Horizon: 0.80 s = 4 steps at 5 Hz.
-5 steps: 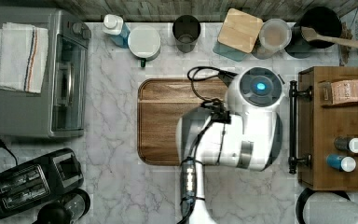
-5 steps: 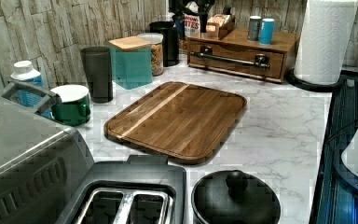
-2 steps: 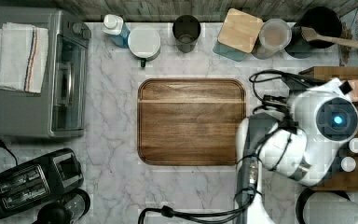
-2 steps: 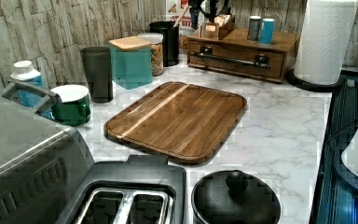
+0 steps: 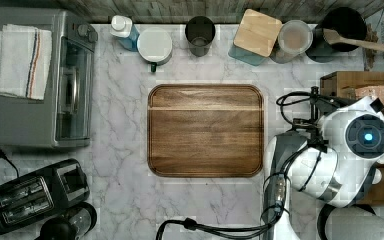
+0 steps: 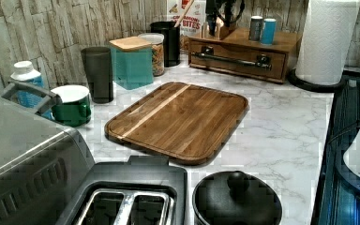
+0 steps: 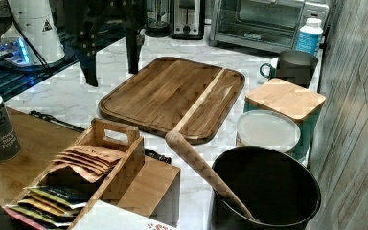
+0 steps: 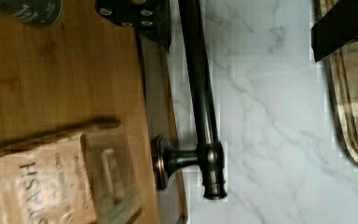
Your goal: Open the drawer.
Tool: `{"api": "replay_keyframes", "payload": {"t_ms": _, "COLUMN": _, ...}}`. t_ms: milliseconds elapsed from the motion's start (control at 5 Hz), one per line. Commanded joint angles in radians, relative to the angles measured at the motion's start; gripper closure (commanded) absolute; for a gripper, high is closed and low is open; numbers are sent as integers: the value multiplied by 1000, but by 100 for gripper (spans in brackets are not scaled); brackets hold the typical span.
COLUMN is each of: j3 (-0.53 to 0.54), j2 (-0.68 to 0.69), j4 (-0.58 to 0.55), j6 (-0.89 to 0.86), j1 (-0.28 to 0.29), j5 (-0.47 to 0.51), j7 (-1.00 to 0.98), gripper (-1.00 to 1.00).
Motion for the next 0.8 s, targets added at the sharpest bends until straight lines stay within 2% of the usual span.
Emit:
{"api": "replay_keyframes", "payload": {"t_ms": 200, "j3": -9, "j2": 2, "j4": -69, "j6": 106, "j1": 7, "j5": -231, "j7": -11, "gripper": -100}}
{"api": "replay_keyframes", "payload": {"t_ms": 600, "j3": -18, "j2": 24, "j4": -65, "j6": 161, "j1": -46, "j5": -113, "j7": -110, "gripper": -100}}
{"api": "replay_keyframes", "payload": {"t_ms": 800, "j3": -13, "j2": 34, "j4": -73, "j6": 155, "j1": -40, "j5": -71, "j7": -69, "gripper": -100}}
